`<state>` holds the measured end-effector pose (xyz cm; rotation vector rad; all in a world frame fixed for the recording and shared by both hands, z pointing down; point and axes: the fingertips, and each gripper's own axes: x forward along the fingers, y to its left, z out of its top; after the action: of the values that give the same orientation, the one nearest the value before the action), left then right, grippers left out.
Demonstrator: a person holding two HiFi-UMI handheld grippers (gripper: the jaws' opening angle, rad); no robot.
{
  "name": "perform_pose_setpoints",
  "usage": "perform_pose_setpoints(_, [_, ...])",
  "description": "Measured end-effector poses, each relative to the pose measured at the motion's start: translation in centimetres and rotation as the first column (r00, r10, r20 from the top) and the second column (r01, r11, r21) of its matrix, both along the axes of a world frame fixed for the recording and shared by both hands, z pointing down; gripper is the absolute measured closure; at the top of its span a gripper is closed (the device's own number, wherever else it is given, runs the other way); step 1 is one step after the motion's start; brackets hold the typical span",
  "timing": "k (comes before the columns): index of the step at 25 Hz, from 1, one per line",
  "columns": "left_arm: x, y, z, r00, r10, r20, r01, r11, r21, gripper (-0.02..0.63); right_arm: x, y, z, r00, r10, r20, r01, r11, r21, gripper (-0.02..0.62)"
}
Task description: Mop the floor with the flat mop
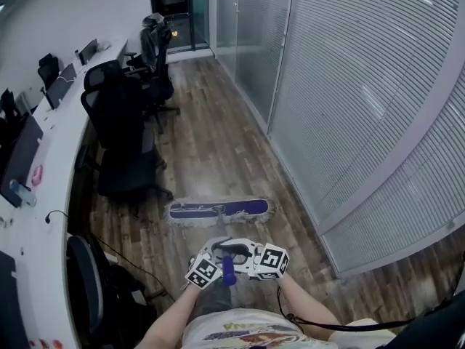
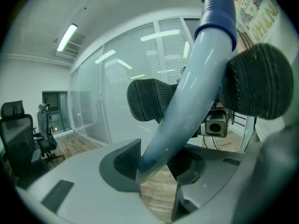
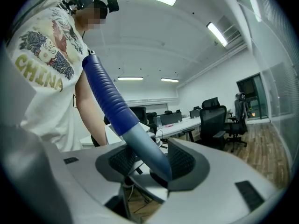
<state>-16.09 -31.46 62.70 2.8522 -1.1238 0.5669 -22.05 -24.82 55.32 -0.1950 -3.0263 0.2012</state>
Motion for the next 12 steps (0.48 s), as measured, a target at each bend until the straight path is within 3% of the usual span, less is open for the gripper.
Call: perform_pose_setpoints(12, [7.1,13.9,0.5,1.000,0.003,0.019,-0.002,0.999,-0.040,0.471,7.3,13.6,0.3,1.000,0.014,0.015,-0.013,1.000,-0.017,0.399])
